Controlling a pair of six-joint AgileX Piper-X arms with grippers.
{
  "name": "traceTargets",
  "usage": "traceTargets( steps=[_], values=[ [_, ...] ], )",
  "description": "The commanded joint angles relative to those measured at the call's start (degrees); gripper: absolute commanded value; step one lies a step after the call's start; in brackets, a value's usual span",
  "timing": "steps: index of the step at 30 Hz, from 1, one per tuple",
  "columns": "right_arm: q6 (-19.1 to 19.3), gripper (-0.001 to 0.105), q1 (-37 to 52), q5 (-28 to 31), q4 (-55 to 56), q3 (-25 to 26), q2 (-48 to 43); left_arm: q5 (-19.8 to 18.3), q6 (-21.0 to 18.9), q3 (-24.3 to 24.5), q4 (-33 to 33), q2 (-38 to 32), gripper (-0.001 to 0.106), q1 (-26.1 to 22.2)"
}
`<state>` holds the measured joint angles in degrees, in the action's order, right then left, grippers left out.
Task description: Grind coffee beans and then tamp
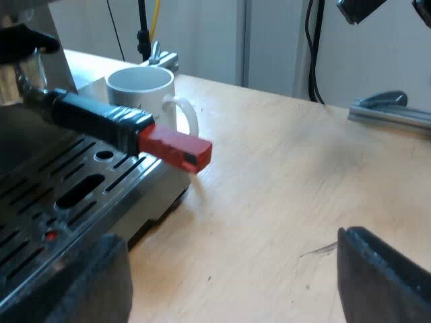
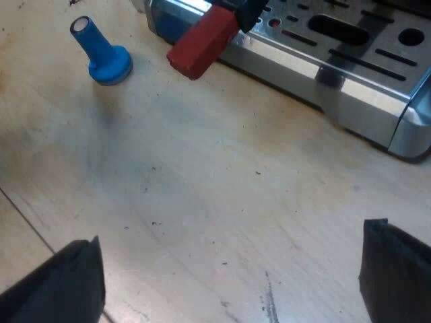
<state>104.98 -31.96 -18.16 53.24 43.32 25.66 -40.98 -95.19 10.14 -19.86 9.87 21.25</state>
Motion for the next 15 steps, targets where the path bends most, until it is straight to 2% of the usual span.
traceTargets(
  steps=[1,5,8,10,14,15],
  values=[
    [0.4,0.078,-1.2,0.2,-3.4,-2.4,0.0,0.3,0.3,-0.6,1.0,1.4,0.065,0.2],
    [-0.4,0.078,-4.2,2.7,-8.7,-5.9,0.0,0.3,0.3,-0.7,2.3,3.6,0.065,0.2],
    [-1.8,0.072,-7.8,6.6,-14.1,-8.9,0.0,0.3,0.3,-0.7,3.6,4.9,0.065,0.2],
    [-3.7,0.067,-11.8,12.0,-18.3,-10.9,0.0,0.3,0.3,-0.7,3.6,5.2,0.065,0.2],
    [-6.0,0.061,-17.8,18.2,-23.4,-13.4,0.0,0.3,0.3,-0.7,3.6,5.2,0.065,0.2],
    [-6.9,0.056,-19.9,20.0,-24.7,-14.0,0.1,0.3,0.3,-0.7,3.6,5.2,0.065,0.2]
  ],
)
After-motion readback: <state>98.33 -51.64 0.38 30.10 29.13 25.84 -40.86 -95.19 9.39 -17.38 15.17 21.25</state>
